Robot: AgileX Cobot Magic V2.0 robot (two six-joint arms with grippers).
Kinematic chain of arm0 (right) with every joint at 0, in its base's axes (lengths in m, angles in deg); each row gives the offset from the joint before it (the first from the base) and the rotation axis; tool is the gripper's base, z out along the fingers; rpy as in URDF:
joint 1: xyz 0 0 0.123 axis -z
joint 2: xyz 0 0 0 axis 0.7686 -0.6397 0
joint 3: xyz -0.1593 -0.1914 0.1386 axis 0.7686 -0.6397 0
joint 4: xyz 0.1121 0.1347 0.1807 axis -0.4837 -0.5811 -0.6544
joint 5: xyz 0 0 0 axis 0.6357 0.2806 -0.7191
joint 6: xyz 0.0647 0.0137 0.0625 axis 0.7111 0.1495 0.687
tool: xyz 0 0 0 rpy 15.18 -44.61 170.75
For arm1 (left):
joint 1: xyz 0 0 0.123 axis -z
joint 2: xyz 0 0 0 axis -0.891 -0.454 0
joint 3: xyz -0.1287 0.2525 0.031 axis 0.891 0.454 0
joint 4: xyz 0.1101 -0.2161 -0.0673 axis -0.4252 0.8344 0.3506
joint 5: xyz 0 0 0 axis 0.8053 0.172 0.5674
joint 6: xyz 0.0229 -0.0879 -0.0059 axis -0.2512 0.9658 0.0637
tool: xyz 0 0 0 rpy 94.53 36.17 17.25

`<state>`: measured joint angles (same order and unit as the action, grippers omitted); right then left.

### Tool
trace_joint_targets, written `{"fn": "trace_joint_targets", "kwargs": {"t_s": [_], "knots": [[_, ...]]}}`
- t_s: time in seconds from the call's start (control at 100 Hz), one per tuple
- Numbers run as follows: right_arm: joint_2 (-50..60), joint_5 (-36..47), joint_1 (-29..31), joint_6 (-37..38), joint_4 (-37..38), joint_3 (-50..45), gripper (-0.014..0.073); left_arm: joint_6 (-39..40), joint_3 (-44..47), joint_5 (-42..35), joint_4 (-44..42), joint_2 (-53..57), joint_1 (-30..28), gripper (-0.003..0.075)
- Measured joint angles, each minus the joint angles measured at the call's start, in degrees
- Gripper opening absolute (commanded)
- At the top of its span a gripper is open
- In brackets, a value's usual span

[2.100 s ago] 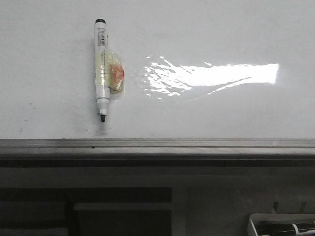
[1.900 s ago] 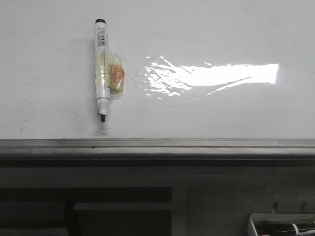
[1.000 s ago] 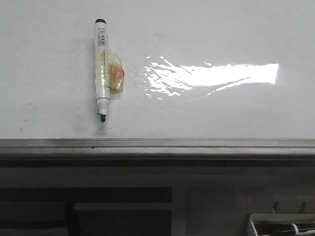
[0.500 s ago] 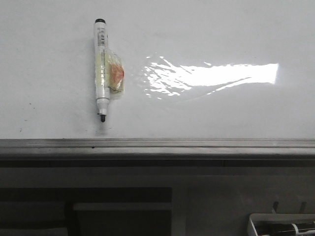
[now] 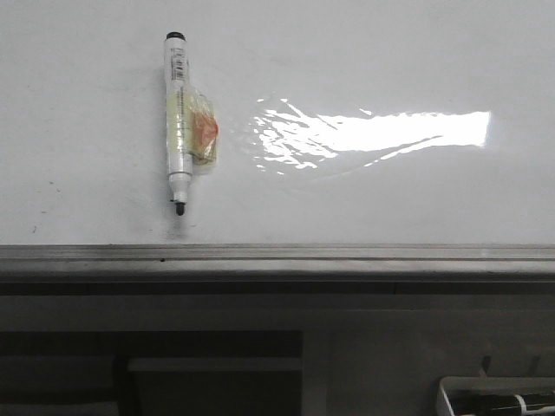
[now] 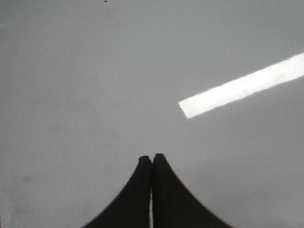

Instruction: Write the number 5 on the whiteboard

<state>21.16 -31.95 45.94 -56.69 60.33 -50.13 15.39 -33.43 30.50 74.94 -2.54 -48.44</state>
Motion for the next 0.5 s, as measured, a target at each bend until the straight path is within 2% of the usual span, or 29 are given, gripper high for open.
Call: {"fn": "trace_joint_targets", "kwargs": {"t_s": [0.06, 0.11, 0.17, 0.23, 0.28, 0.31, 0.38, 0.5], "knots": [[-1.8, -3.8, 0.0, -0.5, 0.6, 3.7, -0.0044, 0.0, -3.6, 3.4, -4.5, -2.5, 0.0, 0.0011], [-4.1, -7.4, 0.0, -1.3, 0.8, 6.2, -0.0001, 0.0, -6.2, 6.0, -7.4, -5.4, 0.0, 0.0075], [-6.5, -10.6, 0.0, -2.8, 0.9, 9.2, 0.0075, -1.2, -9.2, 8.6, -9.4, -9.6, 0.0, 0.0200], [-9.0, -13.3, 0.0, -3.9, 1.0, 11.6, 0.0186, -3.0, -12.2, 11.3, -10.4, -13.5, 0.0, 0.0327], [-10.8, -15.0, 0.0, -4.7, 1.1, 13.4, 0.0270, -4.6, -14.4, 13.2, -10.5, -17.6, 0.0, 0.0391], [-11.8, -15.8, 0.0, -5.0, 1.1, 14.6, 0.0309, -5.4, -15.5, 14.1, -10.3, -19.7, 0.0, 0.0413], [-14.0, -17.5, 0.0, -5.4, 1.1, 16.5, 0.0365, -8.2, -17.9, 15.9, -8.5, -24.8, 0.5, 0.0405], [-16.5, -19.6, 0.0, -5.4, 1.2, 18.1, 0.0369, -17.0, -21.4, 17.5, -1.7, -33.0, 3.3, 0.0398]]}}
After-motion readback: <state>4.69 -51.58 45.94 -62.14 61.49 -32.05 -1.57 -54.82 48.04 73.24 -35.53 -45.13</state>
